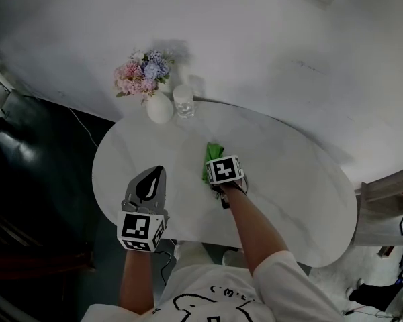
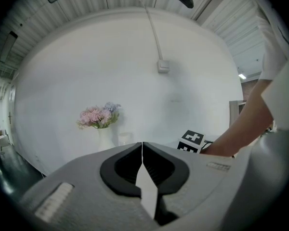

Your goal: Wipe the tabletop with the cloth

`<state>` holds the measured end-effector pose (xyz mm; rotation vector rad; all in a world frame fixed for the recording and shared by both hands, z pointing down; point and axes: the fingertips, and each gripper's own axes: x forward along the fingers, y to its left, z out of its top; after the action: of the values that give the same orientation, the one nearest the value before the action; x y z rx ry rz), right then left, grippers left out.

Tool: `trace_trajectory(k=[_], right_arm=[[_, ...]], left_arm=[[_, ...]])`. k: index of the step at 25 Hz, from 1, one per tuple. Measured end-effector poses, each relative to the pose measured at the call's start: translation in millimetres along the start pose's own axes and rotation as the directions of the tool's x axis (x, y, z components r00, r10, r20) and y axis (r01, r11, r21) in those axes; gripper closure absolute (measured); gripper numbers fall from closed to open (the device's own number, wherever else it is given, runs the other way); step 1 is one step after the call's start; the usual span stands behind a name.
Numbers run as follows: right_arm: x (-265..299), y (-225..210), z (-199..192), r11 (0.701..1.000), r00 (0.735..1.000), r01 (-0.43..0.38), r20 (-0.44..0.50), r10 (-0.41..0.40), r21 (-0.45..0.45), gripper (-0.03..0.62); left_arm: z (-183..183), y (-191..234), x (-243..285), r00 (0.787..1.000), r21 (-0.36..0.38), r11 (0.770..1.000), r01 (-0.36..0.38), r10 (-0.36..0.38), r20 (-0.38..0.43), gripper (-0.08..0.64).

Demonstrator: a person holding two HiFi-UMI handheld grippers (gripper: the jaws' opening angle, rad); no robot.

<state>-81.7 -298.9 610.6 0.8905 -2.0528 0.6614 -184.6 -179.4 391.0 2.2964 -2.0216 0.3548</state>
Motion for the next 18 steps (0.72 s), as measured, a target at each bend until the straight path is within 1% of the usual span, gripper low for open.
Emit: trace_trajectory(k=[7, 18], right_arm=[[-17.0, -31.0, -17.6, 1.000, 1.000, 0.018, 0.005, -0.018, 0.013, 0.546], [-41.3, -71.7, -42.9, 0.998, 0.998, 0.057, 0.007, -0.058, 0.034, 0.546]], left_arm=[[6.6, -35.6, 9.0, 0.999, 0.020, 0.999, 0.040, -0.040, 0.009, 0.541], [14.0, -73.5, 13.1, 0.996, 0.048, 0.995, 0.083, -0.083, 0.013, 0.541]])
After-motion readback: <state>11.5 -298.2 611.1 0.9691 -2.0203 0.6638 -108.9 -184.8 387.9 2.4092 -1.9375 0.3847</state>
